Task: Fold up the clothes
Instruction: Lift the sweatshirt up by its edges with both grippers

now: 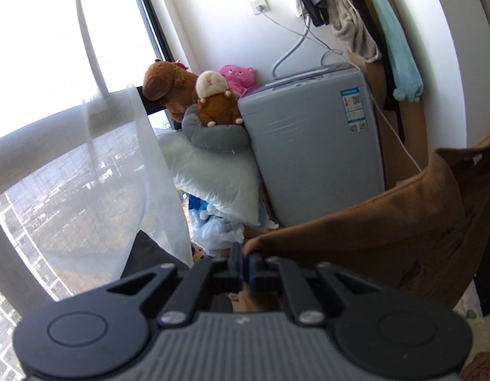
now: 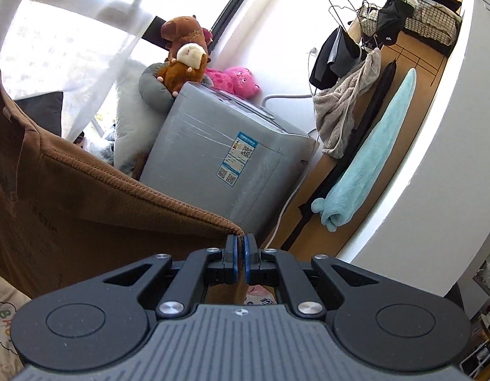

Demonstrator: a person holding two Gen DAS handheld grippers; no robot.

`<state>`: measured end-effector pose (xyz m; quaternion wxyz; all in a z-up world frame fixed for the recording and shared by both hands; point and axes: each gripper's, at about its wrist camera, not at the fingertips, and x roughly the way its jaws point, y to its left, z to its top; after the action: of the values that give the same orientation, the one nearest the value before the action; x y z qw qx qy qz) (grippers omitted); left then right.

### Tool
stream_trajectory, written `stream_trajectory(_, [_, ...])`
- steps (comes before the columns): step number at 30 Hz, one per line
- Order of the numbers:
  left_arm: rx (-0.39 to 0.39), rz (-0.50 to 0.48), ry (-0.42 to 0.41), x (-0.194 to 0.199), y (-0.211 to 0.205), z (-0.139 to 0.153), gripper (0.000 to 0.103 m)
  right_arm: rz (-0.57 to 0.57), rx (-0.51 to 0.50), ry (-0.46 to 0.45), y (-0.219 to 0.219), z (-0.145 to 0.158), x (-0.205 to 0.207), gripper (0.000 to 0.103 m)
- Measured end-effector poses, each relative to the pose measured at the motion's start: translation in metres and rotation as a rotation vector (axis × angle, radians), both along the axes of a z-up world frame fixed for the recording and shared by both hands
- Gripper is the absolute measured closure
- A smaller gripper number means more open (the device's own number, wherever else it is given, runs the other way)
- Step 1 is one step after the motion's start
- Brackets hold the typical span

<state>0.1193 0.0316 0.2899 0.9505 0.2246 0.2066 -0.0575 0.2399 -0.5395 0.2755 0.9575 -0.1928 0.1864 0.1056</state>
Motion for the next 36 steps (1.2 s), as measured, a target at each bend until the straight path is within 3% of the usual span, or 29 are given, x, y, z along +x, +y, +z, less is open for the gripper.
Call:
stream_trajectory(7, [0.008, -0.017, -0.026, -0.026, 0.0, 0.013, 0.099, 0.037, 0.029, -0.054, 0.007, 0.007, -0.034, 0.099])
stream_trajectory(19, [-0.056, -0.09, -0.158, -0.126, 0.032, 0.051, 0.099, 0.098, 0.053, -0.142, 0.009, 0.036, -0.14, 0.099])
stream_trajectory(27, [-0.131, -0.121, -0.161, -0.178, 0.062, 0.035, 0.099, 0.128, 0.069, -0.165, 0.009, 0.042, -0.196, 0.099])
stream_trajectory(30, [-0.162, -0.132, -0.144, -0.192, 0.07, 0.024, 0.099, 0.14, 0.07, -0.146, 0.011, 0.034, -0.207, 0.099])
stream_trajectory(32, [-0.23, -0.15, -0.113, -0.197, 0.078, 0.017, 0.099, 0.152, 0.084, -0.123, 0.012, 0.025, -0.212, 0.099])
stream_trajectory(36, [-0.243, -0.158, -0.081, -0.202, 0.083, -0.001, 0.099, 0.169, 0.1, -0.08, 0.015, 0.005, -0.217, 0.099])
